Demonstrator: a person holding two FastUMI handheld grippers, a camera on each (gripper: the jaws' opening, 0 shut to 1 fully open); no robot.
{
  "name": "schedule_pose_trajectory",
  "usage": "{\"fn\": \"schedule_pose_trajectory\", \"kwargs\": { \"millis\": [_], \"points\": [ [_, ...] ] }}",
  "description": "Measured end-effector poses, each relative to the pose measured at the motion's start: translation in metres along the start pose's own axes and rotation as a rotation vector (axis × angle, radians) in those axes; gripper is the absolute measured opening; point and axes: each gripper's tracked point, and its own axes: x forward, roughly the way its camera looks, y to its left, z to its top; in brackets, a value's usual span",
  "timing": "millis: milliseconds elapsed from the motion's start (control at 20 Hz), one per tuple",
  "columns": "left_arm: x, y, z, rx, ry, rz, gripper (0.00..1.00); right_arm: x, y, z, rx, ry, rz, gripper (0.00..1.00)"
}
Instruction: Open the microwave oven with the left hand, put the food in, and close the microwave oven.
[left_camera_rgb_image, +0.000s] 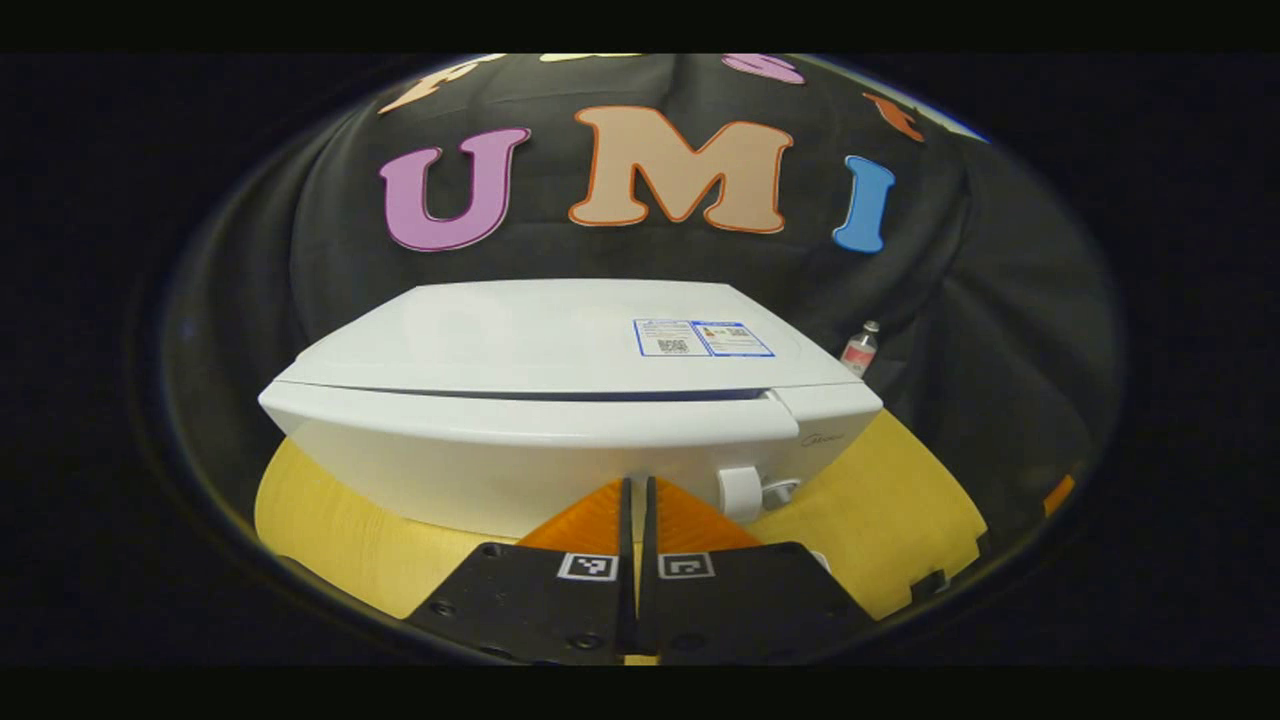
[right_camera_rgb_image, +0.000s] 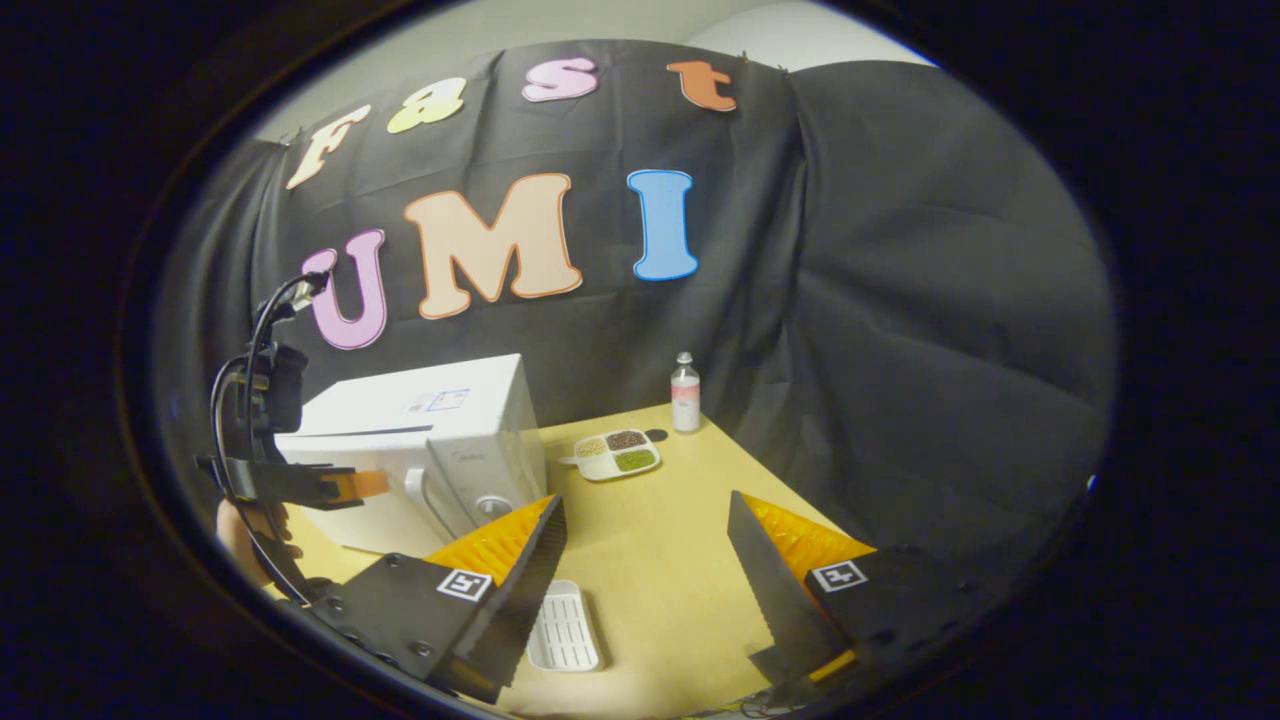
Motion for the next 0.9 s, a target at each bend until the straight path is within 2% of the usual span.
{"fn": "schedule_pose_trajectory", "kwargs": {
  "millis": [100,150,200,350,750,800,900],
  "points": [
    [0.0,0.0,0.0,0.002,-0.002,0.005,0.0,0.003,0.002,0.0,0.002,0.001,0.011,0.91],
    [0.001,0.0,0.001,0.0,-0.003,0.006,0.0,0.005,0.003,-0.001,0.004,0.004,0.015,0.99],
    [0.0,0.0,0.001,-0.003,-0.004,0.008,0.02,0.005,0.002,-0.001,0.007,0.004,0.018,0.99],
    [0.002,0.001,0.002,-0.006,-0.016,0.011,0.0,0.006,0.0,0.003,0.013,-0.009,0.015,0.99],
    [0.007,0.0,-0.004,-0.045,-0.005,-0.031,0.01,0.013,0.002,0.001,0.012,0.002,0.017,0.99],
    [0.008,0.0,-0.003,-0.043,-0.01,-0.035,0.0,0.014,0.002,0.001,0.01,0.004,0.015,0.91],
    [0.011,0.003,0.001,-0.034,-0.026,-0.029,0.01,0.015,0.003,0.0,0.008,0.01,0.015,0.91]
  ]
}}
